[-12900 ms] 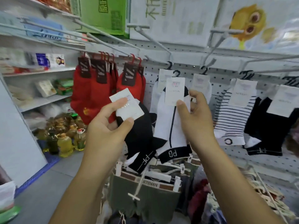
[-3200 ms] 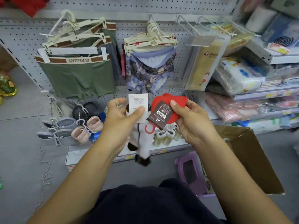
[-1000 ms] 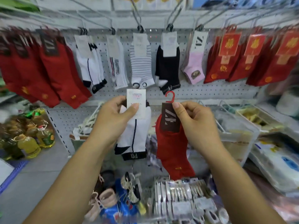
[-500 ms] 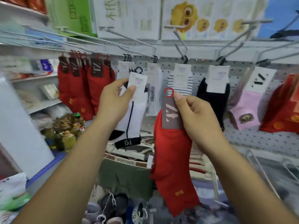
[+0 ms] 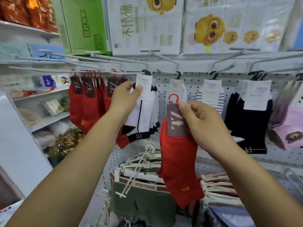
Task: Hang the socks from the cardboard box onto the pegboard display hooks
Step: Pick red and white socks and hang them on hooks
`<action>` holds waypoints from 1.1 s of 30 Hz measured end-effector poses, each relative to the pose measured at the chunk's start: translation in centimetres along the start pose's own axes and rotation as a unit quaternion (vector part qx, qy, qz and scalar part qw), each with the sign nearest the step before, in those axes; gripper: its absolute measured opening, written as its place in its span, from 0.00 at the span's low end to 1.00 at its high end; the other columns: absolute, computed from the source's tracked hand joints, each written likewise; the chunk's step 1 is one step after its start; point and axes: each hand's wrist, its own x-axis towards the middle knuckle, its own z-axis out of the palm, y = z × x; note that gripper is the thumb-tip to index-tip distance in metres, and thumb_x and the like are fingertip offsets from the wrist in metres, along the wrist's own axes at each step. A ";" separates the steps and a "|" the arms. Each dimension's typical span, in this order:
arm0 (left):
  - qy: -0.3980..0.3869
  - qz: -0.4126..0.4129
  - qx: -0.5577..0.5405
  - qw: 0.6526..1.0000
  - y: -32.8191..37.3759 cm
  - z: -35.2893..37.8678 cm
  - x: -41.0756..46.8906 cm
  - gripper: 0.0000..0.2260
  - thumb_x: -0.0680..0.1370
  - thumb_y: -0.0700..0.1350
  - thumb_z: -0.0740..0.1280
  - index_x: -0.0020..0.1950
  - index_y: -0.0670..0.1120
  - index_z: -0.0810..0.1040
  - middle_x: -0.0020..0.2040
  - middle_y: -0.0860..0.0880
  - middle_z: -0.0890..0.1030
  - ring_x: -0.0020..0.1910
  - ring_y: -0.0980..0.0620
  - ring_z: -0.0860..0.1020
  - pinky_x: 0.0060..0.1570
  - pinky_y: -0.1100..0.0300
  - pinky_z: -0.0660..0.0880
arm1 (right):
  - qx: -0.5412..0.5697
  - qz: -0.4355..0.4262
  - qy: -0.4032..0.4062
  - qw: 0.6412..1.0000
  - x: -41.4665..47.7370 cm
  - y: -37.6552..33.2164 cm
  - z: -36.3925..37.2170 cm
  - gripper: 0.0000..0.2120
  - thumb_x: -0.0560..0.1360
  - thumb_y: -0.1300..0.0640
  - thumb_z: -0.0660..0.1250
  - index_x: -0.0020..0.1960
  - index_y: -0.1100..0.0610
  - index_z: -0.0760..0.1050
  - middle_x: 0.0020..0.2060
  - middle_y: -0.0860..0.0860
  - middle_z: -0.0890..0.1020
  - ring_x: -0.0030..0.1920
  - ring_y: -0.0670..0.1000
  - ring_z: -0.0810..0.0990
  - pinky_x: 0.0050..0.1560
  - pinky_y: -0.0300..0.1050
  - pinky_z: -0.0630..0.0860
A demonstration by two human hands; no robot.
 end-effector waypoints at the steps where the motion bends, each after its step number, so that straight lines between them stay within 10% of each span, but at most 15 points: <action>1: -0.004 -0.006 -0.014 1.000 -0.3 -0.1 0.2 0.09 0.83 0.45 0.67 0.61 0.45 0.82 0.56 0.53 0.84 0.55 0.56 0.81 0.54 0.64 0.75 | 0.008 0.003 0.000 1.000 0.1 -0.1 0.5 0.23 0.82 0.41 0.61 0.37 0.58 0.72 0.26 0.48 0.75 0.28 0.49 0.69 0.30 0.43 0.66; 10: -0.022 -0.039 -0.040 0.998 -3.2 -1.8 0.4 0.01 0.82 0.47 0.68 0.51 0.53 0.78 0.47 0.59 0.81 0.45 0.64 0.78 0.46 0.69 0.74 | 0.089 0.083 0.036 0.992 0.0 -0.9 3.1 0.23 0.82 0.42 0.64 0.48 0.63 0.81 0.46 0.70 0.83 0.47 0.73 0.81 0.49 0.72 0.77; 14: 0.070 0.025 0.011 0.997 -4.5 -2.3 -2.3 0.13 0.78 0.50 0.72 0.60 0.49 0.75 0.56 0.52 0.79 0.49 0.61 0.77 0.48 0.72 0.73 | 0.117 0.106 0.059 0.986 -0.3 -0.8 4.1 0.21 0.82 0.45 0.64 0.46 0.63 0.82 0.47 0.69 0.83 0.42 0.59 0.80 0.47 0.66 0.78; 17: -0.068 0.030 -0.050 0.996 -3.9 -3.2 -5.7 0.15 0.78 0.55 0.71 0.57 0.45 0.79 0.50 0.51 0.84 0.48 0.61 0.81 0.50 0.70 0.76 | 0.148 0.111 0.069 0.980 -0.2 -1.1 4.8 0.22 0.82 0.45 0.65 0.47 0.65 0.81 0.48 0.72 0.82 0.42 0.58 0.79 0.46 0.57 0.76; 22: -0.414 -0.078 -0.106 0.901 -3.1 -4.6 -9.8 0.12 0.79 0.56 0.67 0.52 0.49 0.83 0.47 0.49 0.85 0.46 0.48 0.82 0.50 0.58 0.77 | 0.194 0.133 0.090 0.968 1.0 -1.8 5.5 0.36 0.74 0.37 0.69 0.50 0.74 0.75 0.40 0.66 0.75 0.41 0.58 0.72 0.41 0.54 0.66; 26: -0.415 -0.106 -0.131 0.894 -3.5 -5.3 -11.2 0.12 0.79 0.36 0.69 0.63 0.41 0.80 0.53 0.45 0.87 0.51 0.50 0.86 0.49 0.60 0.82 | 0.228 0.179 0.110 0.951 1.7 -1.4 6.2 0.18 0.81 0.45 0.66 0.54 0.61 0.78 0.42 0.63 0.75 0.42 0.58 0.73 0.43 0.54 0.69; 33: -0.353 -0.190 -0.158 0.902 -4.5 -7.6 -13.2 0.13 0.80 0.35 0.67 0.64 0.40 0.79 0.56 0.42 0.86 0.52 0.47 0.85 0.54 0.55 0.83 | 0.203 0.168 -0.019 0.965 0.1 -1.5 8.4 0.14 0.80 0.51 0.70 0.52 0.63 0.77 0.45 0.60 0.86 0.44 0.55 0.84 0.49 0.53 0.80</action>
